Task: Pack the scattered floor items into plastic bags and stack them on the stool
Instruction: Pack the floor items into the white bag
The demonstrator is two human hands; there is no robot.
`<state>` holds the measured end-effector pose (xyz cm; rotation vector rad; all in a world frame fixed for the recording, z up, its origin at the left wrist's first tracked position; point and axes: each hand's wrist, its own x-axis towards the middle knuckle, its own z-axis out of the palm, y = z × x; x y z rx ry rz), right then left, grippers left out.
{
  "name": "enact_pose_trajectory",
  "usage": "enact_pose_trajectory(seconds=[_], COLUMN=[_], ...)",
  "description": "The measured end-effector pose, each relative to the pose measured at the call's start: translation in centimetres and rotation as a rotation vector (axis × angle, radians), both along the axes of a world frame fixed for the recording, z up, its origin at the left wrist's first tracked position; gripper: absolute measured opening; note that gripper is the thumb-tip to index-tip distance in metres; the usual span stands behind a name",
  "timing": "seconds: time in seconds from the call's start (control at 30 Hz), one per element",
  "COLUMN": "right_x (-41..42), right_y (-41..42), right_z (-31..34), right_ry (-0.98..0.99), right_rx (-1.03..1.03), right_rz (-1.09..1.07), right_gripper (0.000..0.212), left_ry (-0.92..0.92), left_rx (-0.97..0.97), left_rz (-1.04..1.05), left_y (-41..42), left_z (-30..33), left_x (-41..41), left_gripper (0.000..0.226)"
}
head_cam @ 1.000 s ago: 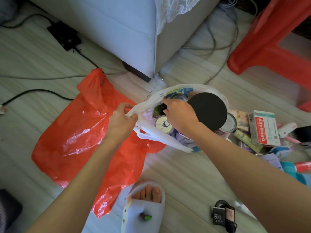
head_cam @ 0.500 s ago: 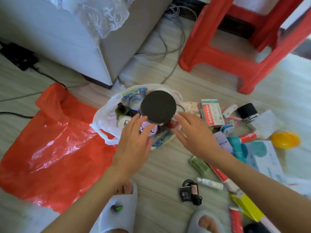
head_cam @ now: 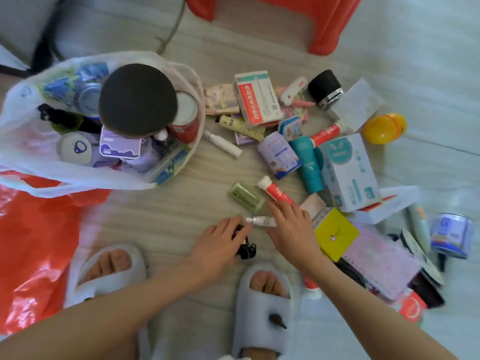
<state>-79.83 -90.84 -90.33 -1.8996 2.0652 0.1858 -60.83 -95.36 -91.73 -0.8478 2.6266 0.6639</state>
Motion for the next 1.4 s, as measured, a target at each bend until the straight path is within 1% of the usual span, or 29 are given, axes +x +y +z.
enact_pose_trajectory(seconds=[0.03,0.07,0.17,0.2,0.27,0.33,0.37,0.4,0.43,0.47,0.5,0.57,0.67,0.77,0.87,0.93,1.0,1.1,1.2,1.27,1.3,1.33,1.4], right_x=[0.0,0.0,0.2,0.2,0.4,0.8,1.0,1.3,1.5,1.7,2.0,2.5,3.4,3.9,4.2,4.4,4.5,4.2,4.1,4.7,5.0,5.3,5.7], right_y=[-0.1,-0.2,0.1,0.3,0.3,0.2,0.0,-0.3,-0.8,-1.4,-2.3,-4.1,-6.1,-6.6,-6.5,-6.6,-6.7,-6.7,-6.5,-6.8,-6.9,-7.0,-7.0], right_z=[-0.2,-0.6,-1.9,-2.3,-2.4,-2.1,-1.8,-1.4,-1.1,-0.9,-0.8,-0.9,-1.1,-1.3,-1.9,-2.3,-2.3,-2.0,-2.1,-1.9,-1.8,-1.7,-1.6], right_ry=[0.026,0.045,0.068,0.049,-0.011,-0.045,-0.042,-0.047,-0.079,-0.125,-0.165,-0.181,-0.161,-0.1,-0.07,-0.031,0.026,0.097,0.145,0.124,0.075,0.003,-0.113], right_rx=[0.006,0.01,-0.013,-0.032,-0.081,-0.138,-0.16,-0.167,-0.168,-0.172,-0.166,-0.117,-0.003,-0.017,-0.011,0.013,0.036,0.004,-0.016,0.021,0.056,0.105,0.169], right_rz=[0.018,0.045,0.086,0.075,0.045,0.04,0.042,0.044,0.035,0.022,0.005,-0.012,0.001,-0.02,-0.031,-0.028,0.009,0.121,0.147,0.097,0.056,-0.002,-0.1], right_gripper=[0.055,0.049,0.031,0.029,0.024,0.011,0.013,0.02,0.024,0.025,0.024,0.022,0.028,0.036,0.05,0.062,0.07,0.071,0.066,0.067,0.068,0.067,0.066], left_ry=[0.046,0.081,0.174,0.159,0.112,0.095,0.091,0.075,0.061,0.047,0.053,0.063,0.041,0.042,0.091,0.104,0.111,0.123,0.174,0.215,0.238,0.26,0.283], left_rx=[-0.027,-0.048,-0.176,-0.191,-0.195,-0.205,-0.2,-0.186,-0.173,-0.161,-0.155,-0.146,-0.161,-0.187,-0.191,-0.2,-0.197,-0.198,-0.167,-0.127,-0.102,-0.071,-0.002], left_rz=[-0.02,-0.044,-0.052,-0.025,0.042,0.084,0.09,0.091,0.094,0.105,0.112,0.138,0.198,0.182,0.119,0.076,0.04,0.037,0.157,0.264,0.305,0.337,0.401], left_y=[0.0,-0.2,-0.3,-0.3,-0.2,0.0,0.0,0.0,-0.1,-0.2,-0.3,-0.9,-2.3,-2.6,-2.2,-2.4,-2.9,-3.6,-3.6,-3.6,-3.6,-3.7,-4.1], left_z=[-0.5,-0.6,-1.0,-1.0,-0.9,-0.8,-0.8,-0.7,-0.7,-0.6,-0.6,-0.9,-1.3,-1.6,-1.8,-1.8,-1.7,-1.5,-1.6,-1.2,-0.8,-0.3,1.0], left_x=[-0.2,-0.2,0.8,1.3,2.2,2.9,3.1,3.1,3.2,3.2,3.4,3.9,5.0,5.6,5.6,5.8,6.2,7.0,7.8,8.3,8.5,8.7,9.2], left_gripper=[0.087,0.079,0.036,0.032,0.032,0.034,0.041,0.055,0.07,0.078,0.081,0.081,0.083,0.088,0.084,0.075,0.064,0.06,0.066,0.07,0.069,0.065,0.047])
